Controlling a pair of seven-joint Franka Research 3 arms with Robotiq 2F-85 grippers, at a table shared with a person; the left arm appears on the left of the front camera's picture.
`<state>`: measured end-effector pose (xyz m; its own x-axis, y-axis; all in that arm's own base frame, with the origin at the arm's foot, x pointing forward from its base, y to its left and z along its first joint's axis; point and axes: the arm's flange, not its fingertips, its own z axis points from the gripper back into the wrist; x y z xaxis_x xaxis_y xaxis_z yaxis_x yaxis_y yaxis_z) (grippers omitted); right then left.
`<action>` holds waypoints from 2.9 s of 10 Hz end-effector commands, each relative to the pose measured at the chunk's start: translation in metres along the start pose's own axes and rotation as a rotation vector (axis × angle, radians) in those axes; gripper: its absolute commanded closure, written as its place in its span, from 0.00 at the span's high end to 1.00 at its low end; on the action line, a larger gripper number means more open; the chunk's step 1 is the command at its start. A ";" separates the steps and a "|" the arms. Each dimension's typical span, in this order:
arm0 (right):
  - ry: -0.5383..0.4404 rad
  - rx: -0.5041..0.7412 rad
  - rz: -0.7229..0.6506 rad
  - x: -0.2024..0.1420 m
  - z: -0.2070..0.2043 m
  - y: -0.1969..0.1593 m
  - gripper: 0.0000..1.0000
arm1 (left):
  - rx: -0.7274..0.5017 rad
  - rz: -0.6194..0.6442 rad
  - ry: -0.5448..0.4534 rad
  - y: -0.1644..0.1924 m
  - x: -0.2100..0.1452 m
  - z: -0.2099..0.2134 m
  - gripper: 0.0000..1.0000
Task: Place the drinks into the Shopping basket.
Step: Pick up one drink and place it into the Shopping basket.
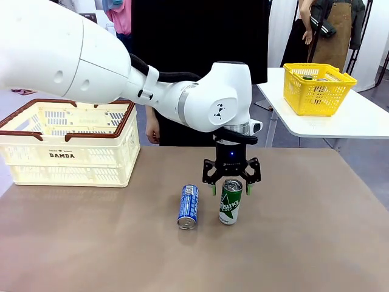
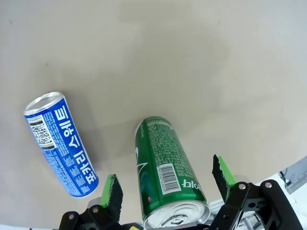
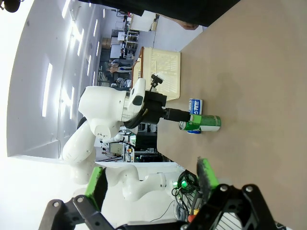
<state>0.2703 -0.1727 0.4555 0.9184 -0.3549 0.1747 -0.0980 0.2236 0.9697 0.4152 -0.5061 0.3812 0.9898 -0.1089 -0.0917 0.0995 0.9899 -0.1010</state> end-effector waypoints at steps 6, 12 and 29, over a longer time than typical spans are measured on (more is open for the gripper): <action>-0.010 0.019 0.013 0.002 0.000 0.002 1.00 | 0.002 -0.046 0.053 -0.007 -0.004 0.001 0.00; -0.010 0.019 0.013 0.002 0.000 0.002 1.00 | 0.023 -0.116 0.058 -0.013 -0.027 0.068 0.00; -0.010 0.019 0.013 0.002 0.000 0.002 1.00 | 0.062 -0.262 -0.204 0.188 -0.103 0.373 0.00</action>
<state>0.2700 -0.1730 0.4554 0.9181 -0.3559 0.1745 -0.0977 0.2234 0.9698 0.3773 -0.3149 0.7416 0.9402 -0.3024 0.1565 0.3028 0.9528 0.0225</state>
